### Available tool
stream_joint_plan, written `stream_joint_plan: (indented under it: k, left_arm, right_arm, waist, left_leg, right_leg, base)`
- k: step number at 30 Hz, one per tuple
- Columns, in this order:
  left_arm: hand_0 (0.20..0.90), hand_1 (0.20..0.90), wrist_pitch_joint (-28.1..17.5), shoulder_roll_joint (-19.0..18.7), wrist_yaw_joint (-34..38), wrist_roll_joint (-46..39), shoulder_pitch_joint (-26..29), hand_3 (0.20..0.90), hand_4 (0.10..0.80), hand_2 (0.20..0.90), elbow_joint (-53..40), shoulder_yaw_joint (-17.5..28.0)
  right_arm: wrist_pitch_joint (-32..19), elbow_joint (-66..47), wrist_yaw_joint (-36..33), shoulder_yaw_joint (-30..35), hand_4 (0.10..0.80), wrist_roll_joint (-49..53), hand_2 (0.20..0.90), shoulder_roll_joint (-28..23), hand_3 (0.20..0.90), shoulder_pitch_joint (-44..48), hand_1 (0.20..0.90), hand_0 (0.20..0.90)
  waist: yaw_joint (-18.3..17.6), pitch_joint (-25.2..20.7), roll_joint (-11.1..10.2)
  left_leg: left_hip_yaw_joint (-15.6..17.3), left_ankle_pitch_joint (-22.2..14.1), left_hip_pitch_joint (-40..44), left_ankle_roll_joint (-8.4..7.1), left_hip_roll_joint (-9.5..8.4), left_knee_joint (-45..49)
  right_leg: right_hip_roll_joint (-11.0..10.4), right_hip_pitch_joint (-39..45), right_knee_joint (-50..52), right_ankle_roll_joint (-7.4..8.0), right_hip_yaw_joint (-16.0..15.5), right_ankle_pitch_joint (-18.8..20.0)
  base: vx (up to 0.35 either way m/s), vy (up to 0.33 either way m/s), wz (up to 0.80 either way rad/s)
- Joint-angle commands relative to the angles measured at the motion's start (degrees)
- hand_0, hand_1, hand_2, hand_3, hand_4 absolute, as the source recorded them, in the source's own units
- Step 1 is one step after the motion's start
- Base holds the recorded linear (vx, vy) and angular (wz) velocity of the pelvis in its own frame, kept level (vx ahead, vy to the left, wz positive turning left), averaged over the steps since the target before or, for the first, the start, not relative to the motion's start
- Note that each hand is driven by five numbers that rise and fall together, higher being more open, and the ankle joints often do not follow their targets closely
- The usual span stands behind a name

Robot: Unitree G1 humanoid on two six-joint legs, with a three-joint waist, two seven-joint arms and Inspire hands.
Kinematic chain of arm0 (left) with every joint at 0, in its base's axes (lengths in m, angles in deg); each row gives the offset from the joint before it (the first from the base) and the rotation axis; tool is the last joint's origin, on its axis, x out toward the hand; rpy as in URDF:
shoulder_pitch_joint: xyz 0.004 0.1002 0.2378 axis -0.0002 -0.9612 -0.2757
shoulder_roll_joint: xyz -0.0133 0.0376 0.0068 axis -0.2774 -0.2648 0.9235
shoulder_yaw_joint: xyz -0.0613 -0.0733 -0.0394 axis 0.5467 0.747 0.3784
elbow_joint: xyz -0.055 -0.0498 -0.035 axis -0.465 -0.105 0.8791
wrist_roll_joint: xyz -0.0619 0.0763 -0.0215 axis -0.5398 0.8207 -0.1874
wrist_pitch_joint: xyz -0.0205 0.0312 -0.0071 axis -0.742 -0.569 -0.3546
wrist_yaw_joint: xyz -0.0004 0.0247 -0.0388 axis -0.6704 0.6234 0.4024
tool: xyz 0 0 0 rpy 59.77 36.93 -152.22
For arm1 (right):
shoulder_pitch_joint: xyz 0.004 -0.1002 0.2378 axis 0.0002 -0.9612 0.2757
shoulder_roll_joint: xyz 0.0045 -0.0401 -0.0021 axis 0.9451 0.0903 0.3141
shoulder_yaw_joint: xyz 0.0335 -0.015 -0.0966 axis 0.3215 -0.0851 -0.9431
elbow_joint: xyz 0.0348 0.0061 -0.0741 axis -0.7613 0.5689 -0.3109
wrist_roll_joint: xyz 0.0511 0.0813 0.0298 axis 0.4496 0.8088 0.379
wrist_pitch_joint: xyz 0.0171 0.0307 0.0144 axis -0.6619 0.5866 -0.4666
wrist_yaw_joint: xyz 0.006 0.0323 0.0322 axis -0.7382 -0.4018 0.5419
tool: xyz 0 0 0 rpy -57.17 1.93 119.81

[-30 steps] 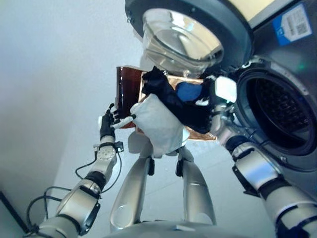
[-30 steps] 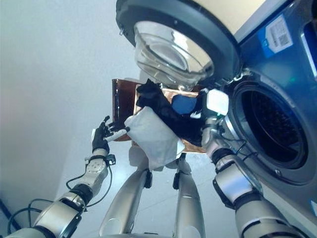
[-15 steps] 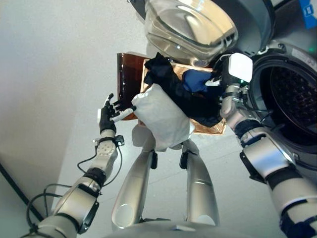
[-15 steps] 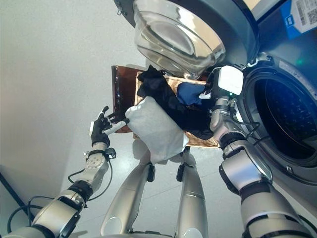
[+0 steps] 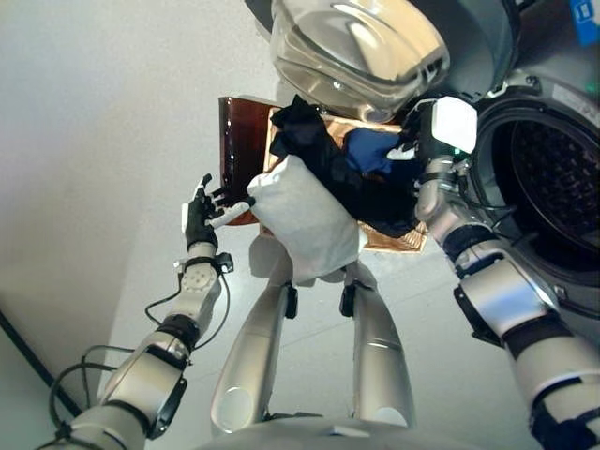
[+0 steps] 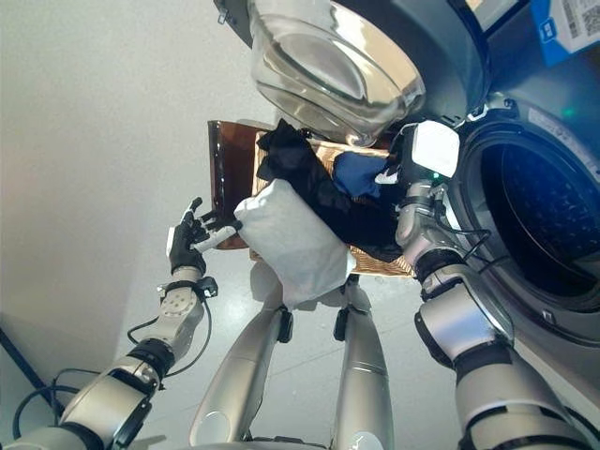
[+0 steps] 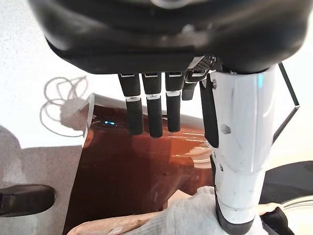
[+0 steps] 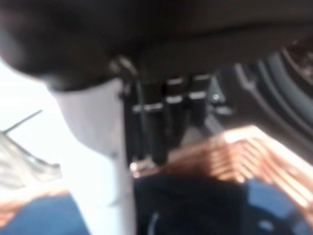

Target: Pick up the clothes and place them into the washing machine

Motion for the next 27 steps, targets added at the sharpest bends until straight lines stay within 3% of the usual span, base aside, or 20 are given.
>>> stream_joint_plan:
  k: [1,19,27]
  left_arm:
    - [0.9,0.9,2.4,4.6,-0.9,1.9,0.2,0.9,0.8,0.9,6.1,-0.8]
    - [0.9,0.9,3.0,6.0,-0.7,2.1,-1.0,0.9,0.8,0.9,10.4,1.1]
    - [0.9,0.9,2.6,6.3,-0.2,1.2,-0.4,0.9,0.8,0.9,9.9,1.0]
  right_arm:
    - [-0.8,-0.8,2.9,-4.0,0.8,-2.6,0.9,4.4,0.9,-4.3,0.9,0.9]
    - [0.2,-1.3,2.1,-3.2,0.8,-5.8,0.9,11.1,0.9,-14.6,0.9,0.9]
    - [0.5,-1.8,1.6,-3.9,0.8,-6.7,0.9,11.6,0.9,-13.9,0.9,0.9]
  waist:
    - [-0.3,-0.7,-1.6]
    - [-1.2,-1.9,-3.0]
    - [-1.2,-1.1,-2.8]
  left_leg:
    - [0.2,-5.8,-2.3,-2.88,-0.64,7.6]
    - [0.1,-5.3,4.9,-3.01,-0.4,5.0]
    - [0.1,-4.8,4.3,-3.02,-0.49,4.7]
  right_leg:
    - [-2.8,6.1,-8.5,2.67,-1.5,5.2]
    - [-2.3,13.3,-11.3,2.7,-1.5,6.2]
    - [-2.2,12.6,-11.2,2.44,-1.5,6.1]
  base:
    - [0.009,-0.005,-0.06]
    - [0.001,-0.008,-0.01]
    - [0.0,0.0,0.0]
